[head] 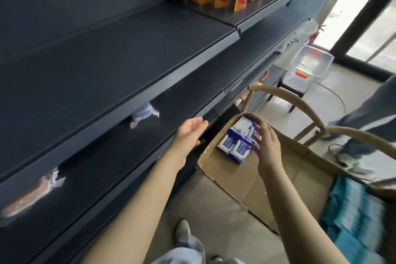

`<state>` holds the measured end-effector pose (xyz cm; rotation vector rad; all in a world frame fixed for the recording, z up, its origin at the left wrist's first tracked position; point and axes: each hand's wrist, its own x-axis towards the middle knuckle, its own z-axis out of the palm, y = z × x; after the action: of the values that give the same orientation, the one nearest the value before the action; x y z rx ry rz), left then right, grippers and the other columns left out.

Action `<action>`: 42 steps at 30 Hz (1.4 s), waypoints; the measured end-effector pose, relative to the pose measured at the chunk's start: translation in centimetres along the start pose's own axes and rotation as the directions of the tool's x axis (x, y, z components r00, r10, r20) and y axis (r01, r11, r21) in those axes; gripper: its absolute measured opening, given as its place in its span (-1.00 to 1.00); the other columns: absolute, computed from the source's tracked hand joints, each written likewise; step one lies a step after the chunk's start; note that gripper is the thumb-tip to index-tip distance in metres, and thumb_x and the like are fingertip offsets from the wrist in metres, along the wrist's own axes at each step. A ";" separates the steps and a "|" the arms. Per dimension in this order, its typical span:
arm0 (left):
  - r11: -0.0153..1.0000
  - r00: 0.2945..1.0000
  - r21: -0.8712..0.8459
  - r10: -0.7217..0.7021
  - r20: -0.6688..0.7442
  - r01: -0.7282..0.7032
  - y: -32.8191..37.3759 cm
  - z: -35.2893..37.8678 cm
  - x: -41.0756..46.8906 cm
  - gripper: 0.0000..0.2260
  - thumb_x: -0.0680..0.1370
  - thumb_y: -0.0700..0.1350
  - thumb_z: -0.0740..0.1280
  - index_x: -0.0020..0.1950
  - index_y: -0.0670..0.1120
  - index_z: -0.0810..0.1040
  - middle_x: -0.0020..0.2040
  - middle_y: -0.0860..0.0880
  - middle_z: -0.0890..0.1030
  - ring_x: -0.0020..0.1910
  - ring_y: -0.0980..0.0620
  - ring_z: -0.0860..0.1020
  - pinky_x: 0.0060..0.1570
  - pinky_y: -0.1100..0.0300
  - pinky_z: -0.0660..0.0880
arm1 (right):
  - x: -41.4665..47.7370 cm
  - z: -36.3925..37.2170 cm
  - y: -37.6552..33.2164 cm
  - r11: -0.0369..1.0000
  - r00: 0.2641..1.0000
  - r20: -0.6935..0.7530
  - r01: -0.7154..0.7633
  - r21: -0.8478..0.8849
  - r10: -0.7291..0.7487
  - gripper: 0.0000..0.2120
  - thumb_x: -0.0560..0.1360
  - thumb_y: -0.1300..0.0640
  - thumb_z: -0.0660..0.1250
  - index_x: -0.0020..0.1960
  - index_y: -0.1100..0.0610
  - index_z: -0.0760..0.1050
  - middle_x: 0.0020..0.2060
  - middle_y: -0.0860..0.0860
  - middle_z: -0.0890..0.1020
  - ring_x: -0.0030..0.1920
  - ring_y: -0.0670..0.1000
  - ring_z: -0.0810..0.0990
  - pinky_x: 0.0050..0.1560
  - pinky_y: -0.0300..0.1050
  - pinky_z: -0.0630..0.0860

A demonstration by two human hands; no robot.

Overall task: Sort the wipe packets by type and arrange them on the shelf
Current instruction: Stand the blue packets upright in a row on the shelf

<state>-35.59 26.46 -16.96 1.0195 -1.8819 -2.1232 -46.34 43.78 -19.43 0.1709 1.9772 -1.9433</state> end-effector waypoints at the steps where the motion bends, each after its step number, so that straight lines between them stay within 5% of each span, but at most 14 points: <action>1: 0.999 0.999 0.008 -0.034 0.017 0.034 -0.8 0.4 1.0 -0.64 0.61 0.03 0.31 0.39 -0.02 0.46 0.22 0.09 0.54 0.18 0.14 0.51 0.30 0.03 0.46 | 0.7 -0.5 0.7 0.999 0.999 -0.033 -0.038 0.012 0.038 -0.65 0.66 -0.11 0.16 0.36 0.02 0.44 0.23 -0.03 0.57 0.19 -0.04 0.56 0.06 -0.11 0.52; 3: 0.994 0.993 0.025 -0.106 0.047 0.105 -2.4 1.2 2.9 -0.65 0.61 0.04 0.31 0.37 -0.01 0.46 0.25 0.06 0.54 0.17 0.12 0.51 0.28 0.04 0.47 | 2.0 -1.5 2.4 0.996 0.992 -0.090 -0.089 0.010 0.089 -0.61 0.66 -0.11 0.16 0.40 0.04 0.40 0.21 -0.04 0.56 0.16 -0.02 0.55 -0.03 -0.15 0.47; 7: 0.969 0.968 0.068 -0.241 0.067 0.236 -5.4 2.5 6.6 -0.67 0.61 0.04 0.31 0.34 -0.02 0.47 0.11 0.05 0.56 0.03 0.13 0.50 0.17 0.10 0.46 | 5.0 -3.3 6.5 0.978 0.961 -0.185 -0.207 0.003 0.204 -0.63 0.65 -0.12 0.16 0.40 0.01 0.38 0.20 -0.05 0.51 0.21 0.03 0.47 0.17 -0.03 0.42; 12: 0.905 0.910 0.161 -0.409 0.066 0.394 -9.6 4.8 10.7 -0.75 0.59 0.10 0.31 0.24 0.07 0.48 0.23 0.01 0.55 0.21 0.04 0.51 0.20 0.06 0.47 | 8.8 -6.2 11.8 0.916 0.892 -0.222 -0.402 0.008 0.393 -0.56 0.65 -0.14 0.14 0.47 0.02 0.33 0.25 -0.04 0.48 0.22 0.06 0.45 0.23 0.02 0.40; 21: 0.764 0.780 0.162 -0.621 -0.077 0.624 -19.1 11.6 20.7 -0.57 0.57 0.14 0.33 0.40 0.03 0.43 0.27 -0.01 0.51 0.21 0.01 0.49 0.03 0.13 0.48 | 20.1 -9.9 20.7 0.780 0.785 -0.135 -0.617 -0.101 0.604 -0.52 0.64 -0.17 0.16 0.47 0.04 0.34 0.31 0.01 0.52 0.24 0.09 0.52 0.22 0.04 0.43; 25: 0.692 0.702 0.122 -0.702 -0.120 0.712 -23.2 14.6 25.2 -0.51 0.56 0.16 0.33 0.45 0.02 0.38 0.33 -0.04 0.49 0.24 -0.02 0.48 0.12 0.08 0.49 | 24.9 -10.2 23.9 0.746 0.758 -0.081 -0.651 -0.137 0.647 -0.54 0.63 -0.17 0.17 0.46 0.01 0.35 0.33 -0.01 0.52 0.24 0.07 0.53 0.18 -0.01 0.45; 31: 0.650 0.625 -0.091 -0.754 -0.205 0.754 -27.2 17.8 30.7 -0.35 0.56 0.13 0.35 0.57 -0.02 0.19 0.49 -0.12 0.35 0.42 -0.13 0.39 0.37 -0.08 0.39 | 30.4 -9.6 27.1 0.722 0.739 0.003 -0.659 -0.211 0.674 -0.49 0.63 -0.13 0.21 0.51 0.04 0.30 0.39 0.01 0.46 0.30 0.09 0.50 0.09 -0.06 0.43; 36: 0.663 0.633 -0.252 -0.749 -0.197 0.705 -28.0 19.0 33.5 -0.45 0.60 0.06 0.31 0.53 -0.08 0.26 0.48 -0.15 0.36 0.45 -0.13 0.36 0.44 -0.06 0.31 | 32.5 -8.7 27.9 0.725 0.728 0.079 -0.655 -0.211 0.681 -0.49 0.63 -0.11 0.24 0.53 0.02 0.30 0.38 -0.02 0.49 0.33 0.06 0.49 0.18 -0.02 0.47; 38: 0.658 0.621 -0.267 -0.753 -0.217 0.704 -28.0 19.0 34.1 -0.48 0.59 0.07 0.33 0.48 -0.09 0.32 0.42 -0.15 0.43 0.39 -0.10 0.42 0.43 -0.02 0.32 | 32.9 -8.4 28.1 0.717 0.715 0.082 -0.676 -0.169 0.694 -0.50 0.62 -0.09 0.26 0.51 0.04 0.33 0.33 -0.01 0.53 0.27 0.05 0.52 0.21 0.00 0.48; 42: 0.655 0.584 -0.286 -0.754 -0.300 0.699 -28.3 18.3 34.7 -0.63 0.55 0.11 0.38 0.23 -0.06 0.43 0.10 -0.05 0.55 0.11 0.02 0.50 0.19 0.08 0.46 | 33.2 -7.6 28.8 0.725 0.727 0.014 -0.684 -0.079 0.687 -0.58 0.58 -0.03 0.35 0.38 0.09 0.41 0.13 -0.03 0.57 -0.05 -0.09 0.56 -0.11 -0.18 0.50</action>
<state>-62.86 30.10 -56.80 2.2948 -1.1745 -2.0744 -68.76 47.16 -57.83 0.7303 1.6093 -1.3654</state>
